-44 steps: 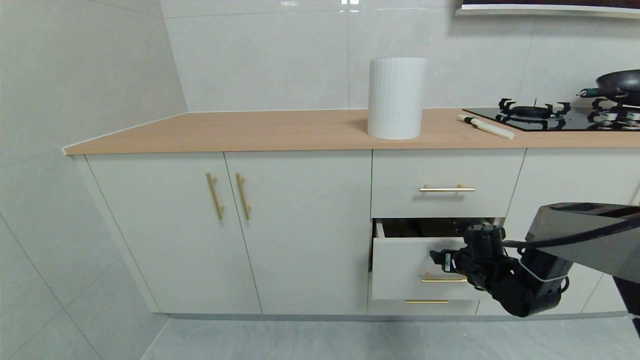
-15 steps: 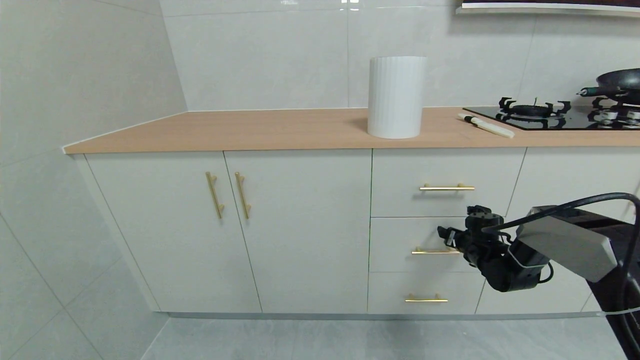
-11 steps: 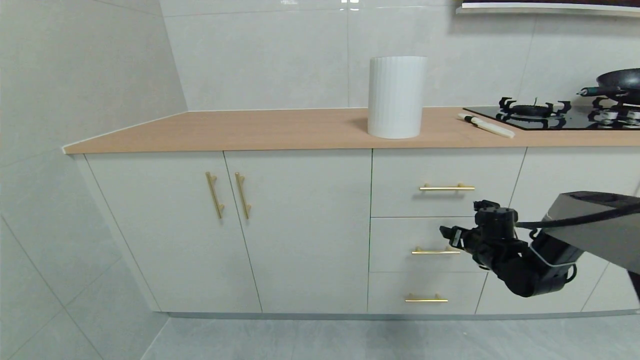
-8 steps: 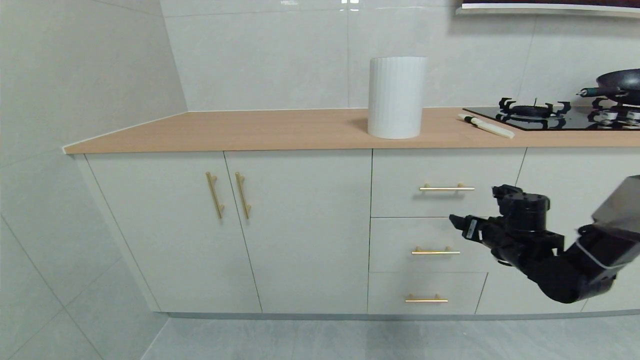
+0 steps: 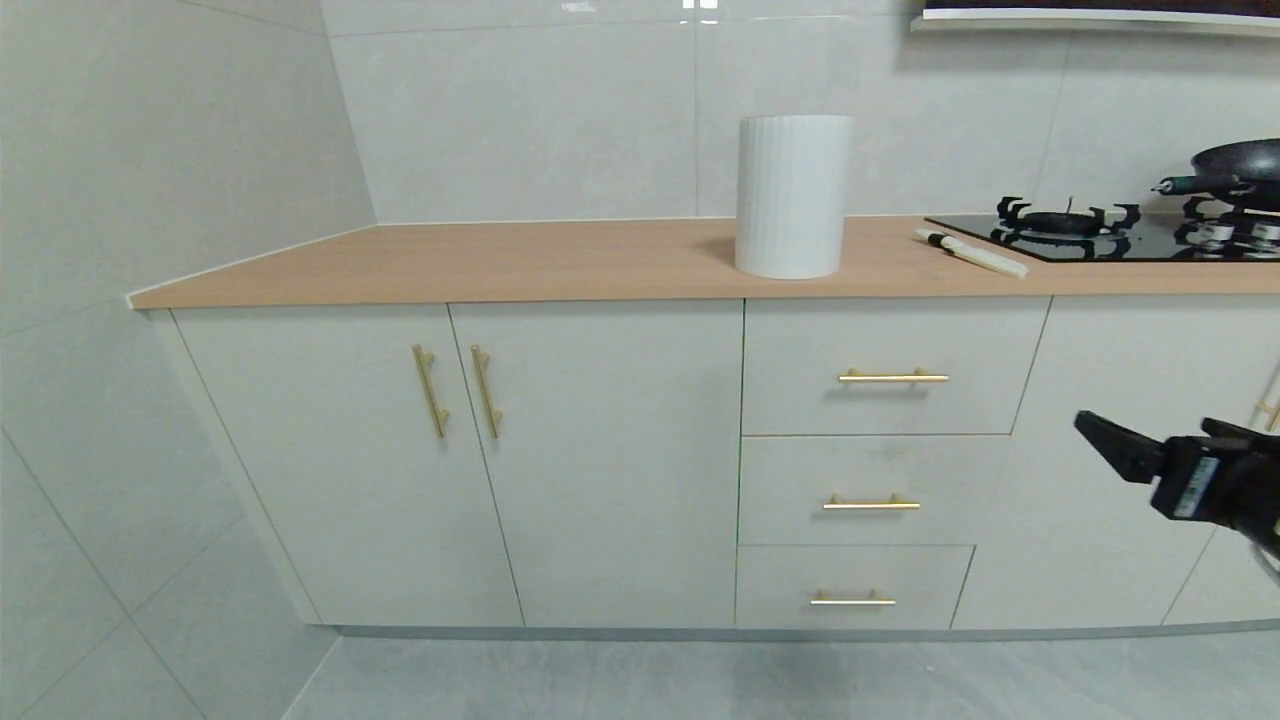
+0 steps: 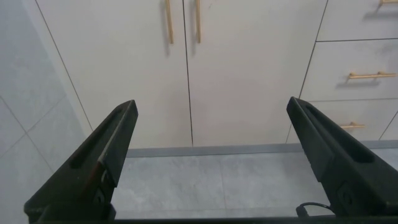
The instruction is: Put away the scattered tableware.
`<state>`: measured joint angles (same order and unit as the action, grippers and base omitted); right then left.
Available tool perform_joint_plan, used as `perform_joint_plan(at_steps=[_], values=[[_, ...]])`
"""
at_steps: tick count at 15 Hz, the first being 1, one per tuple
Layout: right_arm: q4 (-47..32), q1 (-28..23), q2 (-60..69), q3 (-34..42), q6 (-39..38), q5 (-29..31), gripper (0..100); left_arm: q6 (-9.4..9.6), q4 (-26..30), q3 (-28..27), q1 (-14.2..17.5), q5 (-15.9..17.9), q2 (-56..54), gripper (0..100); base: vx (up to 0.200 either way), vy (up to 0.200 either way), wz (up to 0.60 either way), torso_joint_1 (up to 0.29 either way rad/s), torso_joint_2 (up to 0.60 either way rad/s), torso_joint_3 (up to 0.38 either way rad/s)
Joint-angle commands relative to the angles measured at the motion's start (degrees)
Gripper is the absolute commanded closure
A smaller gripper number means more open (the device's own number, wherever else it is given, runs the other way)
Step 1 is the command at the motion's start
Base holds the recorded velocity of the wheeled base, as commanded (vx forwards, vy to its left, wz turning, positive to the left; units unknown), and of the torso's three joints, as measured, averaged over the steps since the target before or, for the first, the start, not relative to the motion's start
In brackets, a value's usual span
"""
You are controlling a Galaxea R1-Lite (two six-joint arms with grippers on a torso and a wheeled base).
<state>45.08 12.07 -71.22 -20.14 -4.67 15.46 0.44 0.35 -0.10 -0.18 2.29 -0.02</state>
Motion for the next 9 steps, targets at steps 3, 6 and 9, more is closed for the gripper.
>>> perform_joint_plan(at_steps=[3, 6, 9], values=[[-40.6, -0.91, 40.28, -2.36, 2.21, 1.07, 0, 0.0, 0.0, 0.01, 0.01, -0.01, 0.02, 0, 0.0, 0.0, 0.0, 0.0, 0.0, 0.0], [-52.73, -5.13, 52.76, -4.21, 6.6, 2.12, 0, 0.0, 0.09, 0.01, 0.01, -0.01, 0.02, 0, 0.0, 0.0, 0.0, 0.0, 0.0, 0.0], [-59.14, -9.87, 62.6, -4.73, 10.47, 3.18, 0, 0.0, 0.0, 0.01, 0.01, -0.01, 0.02, 0, 0.0, 0.0, 0.0, 0.0, 0.0, 0.0]])
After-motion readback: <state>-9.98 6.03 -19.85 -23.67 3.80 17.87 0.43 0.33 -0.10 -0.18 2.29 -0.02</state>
